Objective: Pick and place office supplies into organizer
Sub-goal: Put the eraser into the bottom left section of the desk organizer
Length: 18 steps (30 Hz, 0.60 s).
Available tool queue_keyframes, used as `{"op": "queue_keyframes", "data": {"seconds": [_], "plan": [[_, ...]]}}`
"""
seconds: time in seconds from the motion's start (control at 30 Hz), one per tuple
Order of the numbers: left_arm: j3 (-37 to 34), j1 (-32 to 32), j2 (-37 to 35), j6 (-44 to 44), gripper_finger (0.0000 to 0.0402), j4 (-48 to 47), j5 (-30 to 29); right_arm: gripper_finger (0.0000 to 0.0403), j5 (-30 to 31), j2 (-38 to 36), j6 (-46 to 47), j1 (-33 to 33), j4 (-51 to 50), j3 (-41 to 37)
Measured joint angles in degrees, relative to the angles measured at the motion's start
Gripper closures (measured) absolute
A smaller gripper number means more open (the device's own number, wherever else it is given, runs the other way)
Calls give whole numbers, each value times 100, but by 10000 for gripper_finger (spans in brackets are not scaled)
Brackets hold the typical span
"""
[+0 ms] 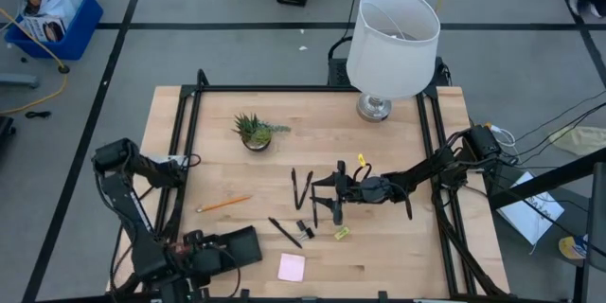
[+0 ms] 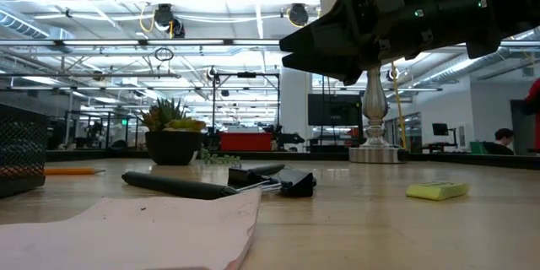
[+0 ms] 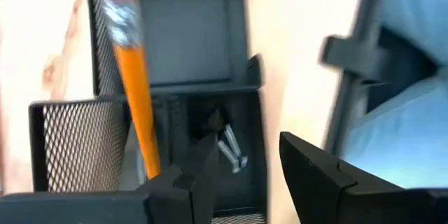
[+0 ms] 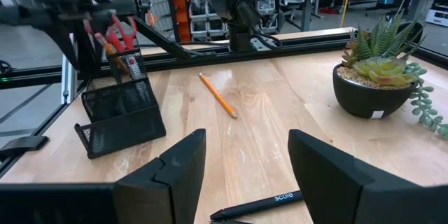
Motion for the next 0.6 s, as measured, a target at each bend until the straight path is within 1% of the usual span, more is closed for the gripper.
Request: {"op": "queue_keyframes", "data": {"seconds": [0.07, 0.13, 0.23, 0.4, 0.53, 0.6], "plan": [[0, -16, -166, 80, 243, 131, -36, 206, 0, 0, 0, 0, 2, 0], [0, -37, -362, 83, 243, 150, -243, 206, 0, 0, 0, 0, 0, 0], [0, -144, -651, 218, 243, 154, -816, 206, -2, 0, 0, 0, 2, 0], [0, -268, -1134, 658, 243, 181, -1930, 206, -7, 0, 0, 4, 0, 0], [0, -307, -1303, 971, 243, 173, -2524, 206, -15, 0, 0, 4, 0, 0], [0, -313, -1306, 1222, 243, 167, -2971, 206, -15, 0, 0, 4, 0, 0]]}}
